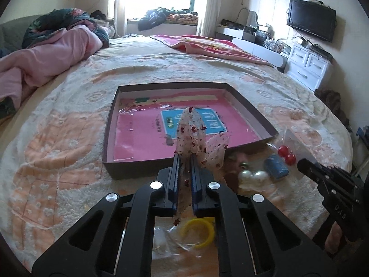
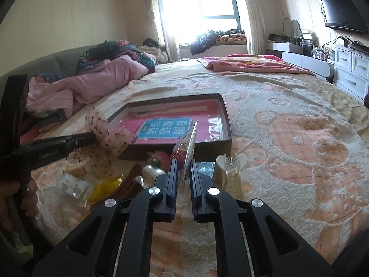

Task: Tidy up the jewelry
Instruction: 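Lower the bow into the pink box with the left tool while the right tool drops the bag there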

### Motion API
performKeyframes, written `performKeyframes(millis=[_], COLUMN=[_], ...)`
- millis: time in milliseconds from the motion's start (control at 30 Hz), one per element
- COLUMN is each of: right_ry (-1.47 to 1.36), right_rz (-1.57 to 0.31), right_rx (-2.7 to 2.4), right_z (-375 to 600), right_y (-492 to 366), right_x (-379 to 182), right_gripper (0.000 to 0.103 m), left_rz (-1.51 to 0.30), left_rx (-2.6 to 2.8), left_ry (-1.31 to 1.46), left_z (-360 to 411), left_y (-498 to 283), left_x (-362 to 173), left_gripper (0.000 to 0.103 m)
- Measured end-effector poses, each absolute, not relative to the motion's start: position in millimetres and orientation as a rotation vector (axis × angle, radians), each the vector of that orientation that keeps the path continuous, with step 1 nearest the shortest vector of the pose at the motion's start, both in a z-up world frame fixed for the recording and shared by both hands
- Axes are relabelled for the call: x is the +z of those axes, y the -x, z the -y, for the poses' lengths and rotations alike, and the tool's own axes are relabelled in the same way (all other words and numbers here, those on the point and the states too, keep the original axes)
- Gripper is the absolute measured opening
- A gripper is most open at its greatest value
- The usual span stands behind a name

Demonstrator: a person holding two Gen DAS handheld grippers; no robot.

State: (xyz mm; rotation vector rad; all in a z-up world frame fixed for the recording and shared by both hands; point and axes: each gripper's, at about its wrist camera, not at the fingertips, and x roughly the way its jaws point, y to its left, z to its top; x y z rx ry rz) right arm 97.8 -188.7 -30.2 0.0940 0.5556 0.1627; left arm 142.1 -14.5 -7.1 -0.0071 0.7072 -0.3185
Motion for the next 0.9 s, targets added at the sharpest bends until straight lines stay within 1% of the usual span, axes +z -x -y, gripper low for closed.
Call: performKeyframes(millis=[367, 567, 733, 900], right_ry=[-0.101, -0.089, -0.088, -0.079], right_rz=[-0.517, -0.515, -0.525, -0.542], right_rx=[0.182, 0.212, 0.219, 0.206], right_z=[200, 200, 201, 198], right_y=[-114, -130, -151, -174], right_x=[5, 18, 20, 16], right_gripper=[0.01, 0.01, 0.01, 0.01], left_rz=[-0.698, -0.676, -0.662, -0.675], left_rx=[-0.317, -0.307, -0.308, -0.283], left_ry=[-0.02, -0.006, 0.012, 0.03], left_z=[51, 57, 57, 47], left_y=[-153, -166, -181, -197], left_x=[29, 42, 44, 35], left_gripper=[0.003, 0.003, 0.003, 0.003])
